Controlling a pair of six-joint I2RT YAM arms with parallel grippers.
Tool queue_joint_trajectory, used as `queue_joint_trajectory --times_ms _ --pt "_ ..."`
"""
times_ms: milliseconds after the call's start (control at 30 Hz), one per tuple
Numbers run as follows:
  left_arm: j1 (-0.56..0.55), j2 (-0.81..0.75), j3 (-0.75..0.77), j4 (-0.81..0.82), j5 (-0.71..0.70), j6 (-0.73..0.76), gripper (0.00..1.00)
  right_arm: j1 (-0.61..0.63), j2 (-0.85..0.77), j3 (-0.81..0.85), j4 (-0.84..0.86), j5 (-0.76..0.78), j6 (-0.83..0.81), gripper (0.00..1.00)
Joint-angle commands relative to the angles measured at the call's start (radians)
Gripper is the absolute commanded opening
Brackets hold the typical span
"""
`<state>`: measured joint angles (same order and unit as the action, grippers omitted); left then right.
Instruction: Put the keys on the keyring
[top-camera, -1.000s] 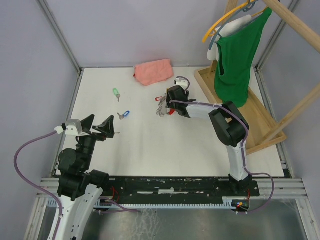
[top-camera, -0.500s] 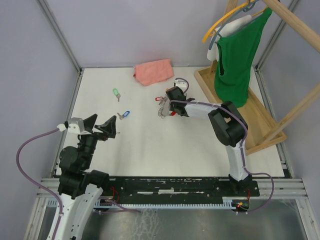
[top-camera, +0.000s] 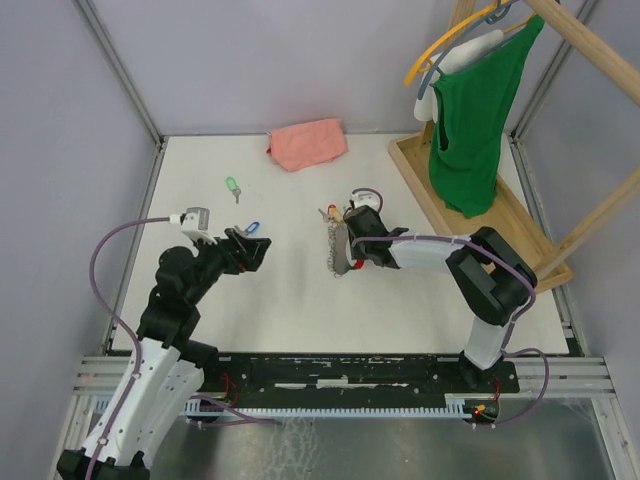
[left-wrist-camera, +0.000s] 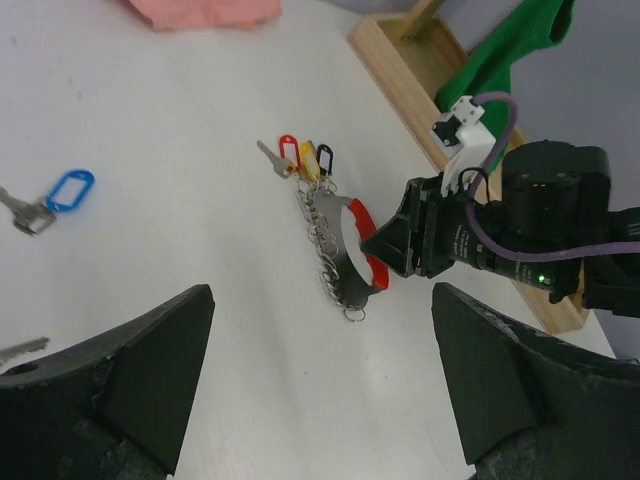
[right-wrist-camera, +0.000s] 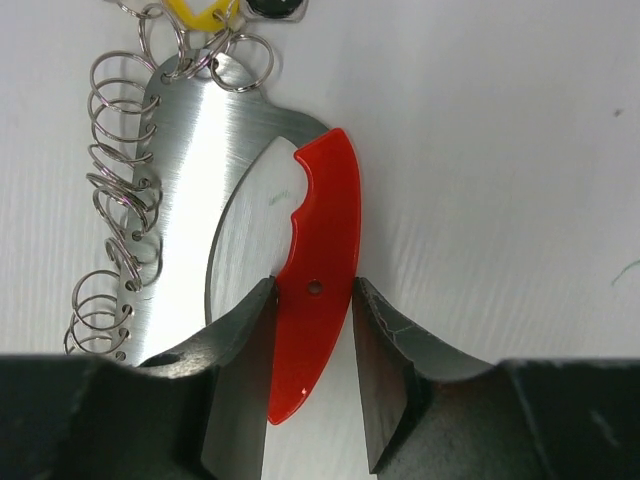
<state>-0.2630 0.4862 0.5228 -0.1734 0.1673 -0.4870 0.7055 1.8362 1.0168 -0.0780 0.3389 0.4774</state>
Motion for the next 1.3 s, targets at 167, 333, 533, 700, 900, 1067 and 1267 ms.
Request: queue_joint_trajectory --times_ms 167,333,533,700,900,1067,1267 --pt "-0.027 0.074 -0.169 0.195 0.184 -0.246 0.94 0.096 -0.180 -0.206 -0.174 -0.135 -0.012 0.42" --pt "-0.081 0.129 -0.238 0.309 0.179 -0.293 0.92 0.127 -0.286 -0.228 -0.236 -0.181 -0.026 0.45" --pt "-0.143 0.277 -0.269 0.445 0.141 -0.301 0.91 0.134 -0.411 -0.154 -0.318 -0.258 -0.132 0.55" --pt "-0.169 0.444 -0.273 0.595 0.134 -0.303 0.87 0.134 -0.389 -0.052 -0.316 -0.340 -0.189 0.53" --pt "-0.169 0.595 -0.273 0.713 0.119 -0.296 0.83 0.135 -0.259 0.061 -0.297 -0.382 -0.208 0.43" --pt "-0.169 0.682 -0.287 0.771 0.121 -0.295 0.81 0.135 -0.166 0.142 -0.299 -0.370 -0.212 0.40" --pt "-0.168 0.704 -0.297 0.776 0.117 -0.274 0.79 0.135 -0.060 0.214 -0.301 -0.343 -0.204 0.37"
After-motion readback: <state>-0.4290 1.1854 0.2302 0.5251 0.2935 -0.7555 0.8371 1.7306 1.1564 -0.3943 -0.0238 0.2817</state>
